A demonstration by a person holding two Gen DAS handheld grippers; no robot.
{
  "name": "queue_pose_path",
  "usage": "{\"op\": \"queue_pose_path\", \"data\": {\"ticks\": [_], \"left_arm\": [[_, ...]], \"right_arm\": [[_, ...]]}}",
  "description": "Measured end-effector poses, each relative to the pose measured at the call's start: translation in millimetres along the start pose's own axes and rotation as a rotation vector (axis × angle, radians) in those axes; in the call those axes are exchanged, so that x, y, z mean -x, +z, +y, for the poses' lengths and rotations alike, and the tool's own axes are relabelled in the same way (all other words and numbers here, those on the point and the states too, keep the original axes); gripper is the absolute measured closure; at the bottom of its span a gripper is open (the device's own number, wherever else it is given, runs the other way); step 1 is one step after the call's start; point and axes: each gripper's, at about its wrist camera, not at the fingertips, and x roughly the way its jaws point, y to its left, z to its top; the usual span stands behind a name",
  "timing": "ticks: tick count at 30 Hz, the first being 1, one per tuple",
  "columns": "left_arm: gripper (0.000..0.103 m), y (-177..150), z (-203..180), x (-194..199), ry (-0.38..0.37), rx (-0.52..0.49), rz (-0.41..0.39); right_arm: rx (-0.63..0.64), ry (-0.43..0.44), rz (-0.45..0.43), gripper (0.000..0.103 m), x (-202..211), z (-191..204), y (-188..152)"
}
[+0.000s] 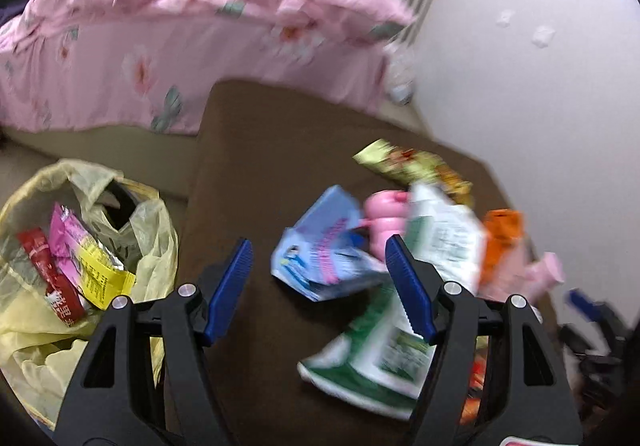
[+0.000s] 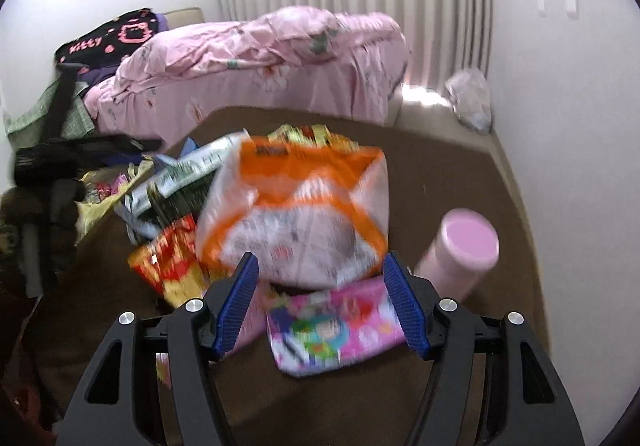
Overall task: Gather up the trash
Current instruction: 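Grasp the blue-white paper with the left tool while the right tool grasps the yellow snack wrapper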
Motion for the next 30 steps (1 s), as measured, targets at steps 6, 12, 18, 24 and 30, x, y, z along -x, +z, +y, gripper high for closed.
{"op": "queue_pose_path", "data": {"ticks": [6,12,18,24,30], "left_arm": [[0.081,-10.2,8.9,-12.6,0.0,0.044,0.061],[0.082,-24.0,19.7,6.9,0.041,0.059,0.053],[0.082,-26.7,23.8,13.4,0.034,0.054,0.044],[0.082,-21.7,25.9,11.0,0.023,0.055,0.04],[0.081,-18.9,25.4,7.8,0.021,0.05,0.04]], "right_arm": [[0.133,0.044,-0.002,0.042,-30.3,-1.3,67.9],[0.252,0.129,0.15,0.042,-112.5,1.0,122.4],[0.319,0.151,0.301,0.046,-193.2,-8.3,141.5],[0.295,0.188,0.409,0.05,-241.5,-13.5,135.4],[0.316,0.195,0.427,0.073,-242.7,-5.3,131.9]]}}
